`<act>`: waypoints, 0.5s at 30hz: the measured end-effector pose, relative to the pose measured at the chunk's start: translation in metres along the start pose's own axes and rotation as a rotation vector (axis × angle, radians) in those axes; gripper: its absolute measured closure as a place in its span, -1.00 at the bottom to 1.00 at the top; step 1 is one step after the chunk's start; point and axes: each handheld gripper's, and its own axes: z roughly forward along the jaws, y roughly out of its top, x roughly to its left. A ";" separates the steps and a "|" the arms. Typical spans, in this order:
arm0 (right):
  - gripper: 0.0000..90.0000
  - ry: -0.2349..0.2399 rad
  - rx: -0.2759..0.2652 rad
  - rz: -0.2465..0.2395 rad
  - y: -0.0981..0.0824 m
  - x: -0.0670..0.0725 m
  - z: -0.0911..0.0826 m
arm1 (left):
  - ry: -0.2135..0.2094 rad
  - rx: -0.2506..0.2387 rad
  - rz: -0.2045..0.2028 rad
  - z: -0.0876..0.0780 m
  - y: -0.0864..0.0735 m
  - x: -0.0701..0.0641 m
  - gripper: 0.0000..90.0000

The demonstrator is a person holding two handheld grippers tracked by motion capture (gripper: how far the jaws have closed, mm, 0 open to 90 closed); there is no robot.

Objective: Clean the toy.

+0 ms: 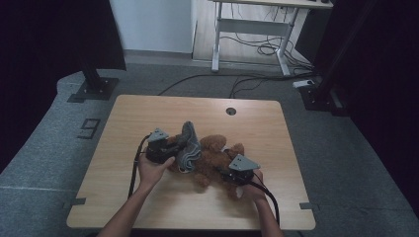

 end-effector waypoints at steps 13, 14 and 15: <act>0.06 0.010 -0.011 0.022 -0.002 -0.003 -0.001 | 0.128 0.109 -0.116 -0.008 -0.039 0.059 0.75; 0.06 0.010 -0.012 0.022 -0.003 -0.003 -0.002 | 0.128 0.096 -0.113 -0.009 -0.037 0.057 0.75; 0.06 0.010 -0.012 0.021 -0.003 -0.003 -0.002 | 0.128 0.078 -0.103 -0.012 -0.033 0.054 0.75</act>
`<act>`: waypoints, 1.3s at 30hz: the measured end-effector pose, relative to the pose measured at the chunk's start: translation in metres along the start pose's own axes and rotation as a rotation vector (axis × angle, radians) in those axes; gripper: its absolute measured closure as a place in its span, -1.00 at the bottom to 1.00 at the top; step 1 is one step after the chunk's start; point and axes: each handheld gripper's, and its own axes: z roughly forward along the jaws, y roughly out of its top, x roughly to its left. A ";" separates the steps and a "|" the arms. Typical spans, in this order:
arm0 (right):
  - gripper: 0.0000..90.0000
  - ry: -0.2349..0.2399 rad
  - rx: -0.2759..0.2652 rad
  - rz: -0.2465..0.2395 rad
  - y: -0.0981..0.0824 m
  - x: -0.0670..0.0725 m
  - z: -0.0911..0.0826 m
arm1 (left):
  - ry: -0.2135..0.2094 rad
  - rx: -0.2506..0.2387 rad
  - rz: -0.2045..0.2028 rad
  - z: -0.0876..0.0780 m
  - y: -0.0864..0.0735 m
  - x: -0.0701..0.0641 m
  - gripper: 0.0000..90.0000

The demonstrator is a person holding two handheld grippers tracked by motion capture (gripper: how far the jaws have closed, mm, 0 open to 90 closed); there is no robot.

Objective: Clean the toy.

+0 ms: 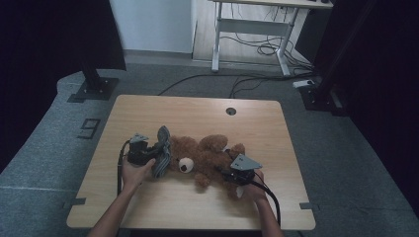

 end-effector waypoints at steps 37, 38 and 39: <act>-0.72 -0.121 -0.099 0.340 0.011 -0.033 -0.066 | -0.133 -0.070 0.112 0.017 0.010 -0.074 0.77; -0.72 -0.119 -0.095 0.357 0.008 -0.036 -0.067 | -0.138 -0.074 0.111 0.015 0.008 -0.073 0.77; -0.72 -0.111 -0.093 0.375 0.005 -0.038 -0.068 | -0.140 -0.078 0.110 0.014 0.007 -0.074 0.77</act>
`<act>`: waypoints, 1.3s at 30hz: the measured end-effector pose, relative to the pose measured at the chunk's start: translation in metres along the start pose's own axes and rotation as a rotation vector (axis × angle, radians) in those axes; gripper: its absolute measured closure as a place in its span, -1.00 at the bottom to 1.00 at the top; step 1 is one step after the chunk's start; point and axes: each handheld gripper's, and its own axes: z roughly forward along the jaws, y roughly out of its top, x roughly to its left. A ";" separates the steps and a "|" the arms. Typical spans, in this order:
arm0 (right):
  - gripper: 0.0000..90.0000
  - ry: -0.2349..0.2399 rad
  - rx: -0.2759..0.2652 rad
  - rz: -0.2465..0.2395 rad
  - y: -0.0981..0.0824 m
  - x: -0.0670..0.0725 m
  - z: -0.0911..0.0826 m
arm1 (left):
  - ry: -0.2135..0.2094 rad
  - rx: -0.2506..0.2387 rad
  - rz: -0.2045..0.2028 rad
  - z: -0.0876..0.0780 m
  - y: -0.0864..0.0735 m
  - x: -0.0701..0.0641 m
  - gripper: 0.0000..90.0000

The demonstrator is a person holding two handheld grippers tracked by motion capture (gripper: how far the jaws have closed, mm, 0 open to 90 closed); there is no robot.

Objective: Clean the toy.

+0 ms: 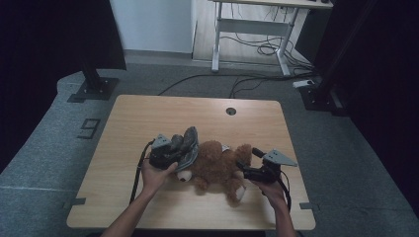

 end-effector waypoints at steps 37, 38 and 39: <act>0.30 0.074 0.005 -0.270 -0.023 0.010 -0.005 | -0.148 0.161 0.157 0.070 0.048 -0.106 0.74; 0.31 0.075 0.004 -0.271 -0.023 0.010 -0.006 | -0.146 0.158 0.154 0.067 0.048 -0.103 0.74; 0.31 0.075 0.005 -0.273 -0.023 0.011 -0.006 | -0.140 0.155 0.158 0.064 0.047 -0.101 0.74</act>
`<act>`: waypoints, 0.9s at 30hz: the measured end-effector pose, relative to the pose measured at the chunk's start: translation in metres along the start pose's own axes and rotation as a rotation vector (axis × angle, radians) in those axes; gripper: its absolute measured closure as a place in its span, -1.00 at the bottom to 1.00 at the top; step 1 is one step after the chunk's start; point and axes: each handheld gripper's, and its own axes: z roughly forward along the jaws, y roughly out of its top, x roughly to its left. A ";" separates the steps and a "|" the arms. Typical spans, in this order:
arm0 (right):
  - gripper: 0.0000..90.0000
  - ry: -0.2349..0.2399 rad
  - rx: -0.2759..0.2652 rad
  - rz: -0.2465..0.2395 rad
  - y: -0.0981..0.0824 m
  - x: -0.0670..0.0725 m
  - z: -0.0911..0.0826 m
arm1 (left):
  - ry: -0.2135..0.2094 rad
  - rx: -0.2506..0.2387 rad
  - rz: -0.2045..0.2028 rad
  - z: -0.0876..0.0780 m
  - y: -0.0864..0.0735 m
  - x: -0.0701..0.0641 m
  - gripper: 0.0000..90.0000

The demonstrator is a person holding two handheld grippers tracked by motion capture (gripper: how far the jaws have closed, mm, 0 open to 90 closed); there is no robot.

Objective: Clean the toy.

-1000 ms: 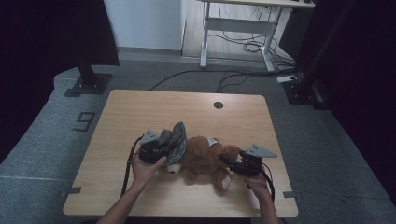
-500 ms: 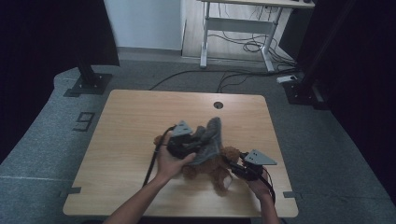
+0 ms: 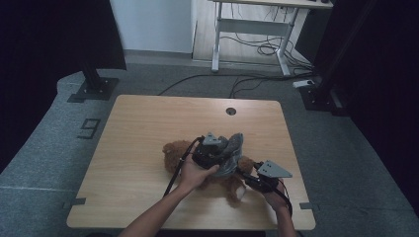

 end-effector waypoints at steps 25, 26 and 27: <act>0.31 0.013 -0.008 -0.008 -0.006 -0.002 -0.002 | 0.085 -0.114 -0.104 -0.081 -0.020 0.061 0.72; 0.31 0.014 -0.008 -0.007 -0.006 -0.002 -0.002 | 0.079 -0.118 -0.100 -0.080 -0.018 0.058 0.72; 0.31 0.013 -0.009 -0.009 -0.006 -0.002 -0.002 | 0.072 -0.117 -0.092 -0.079 -0.016 0.054 0.72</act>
